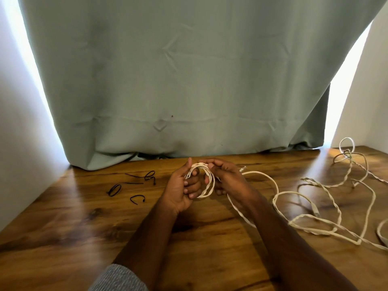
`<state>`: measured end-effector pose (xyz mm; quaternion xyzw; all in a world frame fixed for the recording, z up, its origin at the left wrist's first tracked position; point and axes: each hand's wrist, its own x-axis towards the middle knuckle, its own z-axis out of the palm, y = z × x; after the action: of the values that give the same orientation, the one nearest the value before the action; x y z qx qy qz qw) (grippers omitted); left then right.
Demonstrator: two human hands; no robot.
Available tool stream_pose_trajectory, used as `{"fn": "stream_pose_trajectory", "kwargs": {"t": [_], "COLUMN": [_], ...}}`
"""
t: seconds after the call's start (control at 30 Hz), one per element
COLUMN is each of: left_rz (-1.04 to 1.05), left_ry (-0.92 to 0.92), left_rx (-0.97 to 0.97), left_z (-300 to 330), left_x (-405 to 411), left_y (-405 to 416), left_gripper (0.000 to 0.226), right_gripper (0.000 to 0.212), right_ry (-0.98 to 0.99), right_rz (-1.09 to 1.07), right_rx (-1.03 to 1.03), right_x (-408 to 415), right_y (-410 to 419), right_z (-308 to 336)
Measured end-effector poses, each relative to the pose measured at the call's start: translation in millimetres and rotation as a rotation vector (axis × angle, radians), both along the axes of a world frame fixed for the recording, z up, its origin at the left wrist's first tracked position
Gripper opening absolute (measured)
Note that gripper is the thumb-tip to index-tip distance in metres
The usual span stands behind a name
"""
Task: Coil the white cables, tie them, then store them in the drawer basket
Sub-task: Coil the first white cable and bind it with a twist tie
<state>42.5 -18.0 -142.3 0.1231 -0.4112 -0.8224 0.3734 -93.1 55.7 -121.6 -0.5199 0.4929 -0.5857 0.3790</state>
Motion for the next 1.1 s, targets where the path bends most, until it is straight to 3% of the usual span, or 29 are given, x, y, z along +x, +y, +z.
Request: {"fn": "stream_pose_trajectory", "kwargs": {"t": [0.07,0.13,0.4,0.63,0.73,0.87,0.97,1.1], "left_rz": [-0.026,-0.023,0.026,0.157,0.237,0.346,0.358,0.335], "left_ry": [0.069,0.148,0.291,0.227,0.168,-0.002,-0.187,-0.394], "left_rx": [0.029,0.073,0.076,0.068,0.055,-0.082,-0.24,-0.48], "left_z": [3.0,6.3,12.9,16.3,16.2,16.4,14.1,5.9], "left_x": [2.1,3.0,5.3,6.2,3.5,-3.1,-9.0,-17.4], "left_y": [-0.7,-1.0,-7.0,-10.9,-10.5,-3.8,3.7,7.6], "left_gripper": [0.044,0.045,0.043,0.033,0.024,0.016,0.015,0.019], "right_gripper": [0.025,0.024,0.023,0.029,0.03,0.021,0.017,0.009], "right_ry": [-0.126,-0.089,0.821,1.325,1.387,1.403,1.323,1.124], "right_rz": [0.06,0.044,-0.051,-0.027,0.006,-0.027,-0.072,0.021], "right_rx": [0.018,0.029,0.036,0.149,0.164,0.016,-0.074,-0.195], "right_x": [-1.2,-3.5,-1.7,-6.9,-4.6,-2.0,-5.1,-9.1], "right_y": [1.6,1.2,4.2,6.8,10.1,12.6,12.5,15.1], "right_z": [1.9,0.1,-1.3,3.7,6.8,13.4,15.2,20.9]}}
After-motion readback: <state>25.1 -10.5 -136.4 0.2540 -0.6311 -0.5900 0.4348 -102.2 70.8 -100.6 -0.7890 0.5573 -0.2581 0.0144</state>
